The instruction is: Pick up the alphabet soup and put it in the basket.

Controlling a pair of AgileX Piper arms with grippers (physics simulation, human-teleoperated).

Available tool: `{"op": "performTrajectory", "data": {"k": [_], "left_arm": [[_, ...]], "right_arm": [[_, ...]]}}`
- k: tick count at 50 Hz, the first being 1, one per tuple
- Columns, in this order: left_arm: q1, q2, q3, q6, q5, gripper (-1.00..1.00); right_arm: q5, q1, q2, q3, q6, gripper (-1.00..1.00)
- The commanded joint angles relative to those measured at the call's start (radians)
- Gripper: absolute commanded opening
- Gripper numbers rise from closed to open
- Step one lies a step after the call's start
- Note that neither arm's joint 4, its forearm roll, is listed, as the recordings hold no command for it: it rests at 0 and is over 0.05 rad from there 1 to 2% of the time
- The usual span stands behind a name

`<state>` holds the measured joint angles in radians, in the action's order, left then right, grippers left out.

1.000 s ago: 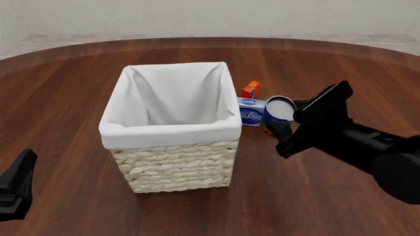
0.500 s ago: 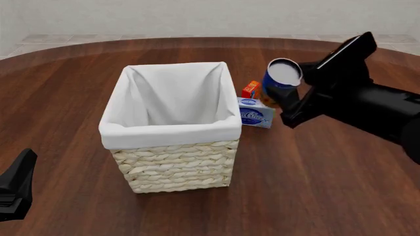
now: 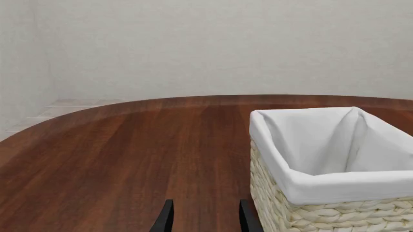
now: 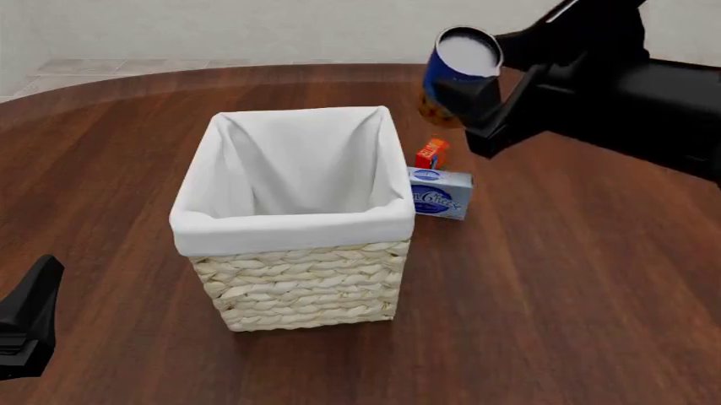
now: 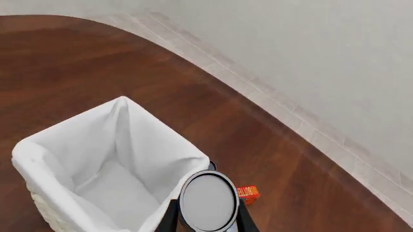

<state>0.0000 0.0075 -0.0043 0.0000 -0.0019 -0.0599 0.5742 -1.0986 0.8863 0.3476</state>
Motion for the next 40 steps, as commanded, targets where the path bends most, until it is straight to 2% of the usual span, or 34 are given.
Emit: {"op": "performTrajectory", "data": {"k": [1,11,14,27,29,30,39,40], "left_arm": [[0.0,0.0,0.0,0.0,0.0,1.0],[0.0,0.0,0.0,0.0,0.0,1.0],[0.0,0.0,0.0,0.0,0.0,1.0],[0.0,0.0,0.0,0.0,0.0,1.0],[0.0,0.0,0.0,0.0,0.0,1.0],[0.0,0.0,0.0,0.0,0.0,1.0],[0.0,0.0,0.0,0.0,0.0,1.0],[0.0,0.0,0.0,0.0,0.0,1.0]], "right_arm": [[-0.038,0.059,-0.019,0.099,-0.003,-1.0],[-0.025,0.125,-0.085,0.123,-0.009,-1.0],[-0.027,0.16,-0.121,0.148,-0.026,-1.0],[-0.032,0.206,-0.243,0.247,-0.048,-1.0],[-0.046,0.216,-0.262,0.272,-0.062,-1.0],[-0.063,0.234,-0.272,0.287,-0.086,-1.0],[-0.109,0.272,-0.321,0.338,-0.089,-1.0],[-0.11,0.27,-0.338,0.344,-0.066,-1.0]]}}
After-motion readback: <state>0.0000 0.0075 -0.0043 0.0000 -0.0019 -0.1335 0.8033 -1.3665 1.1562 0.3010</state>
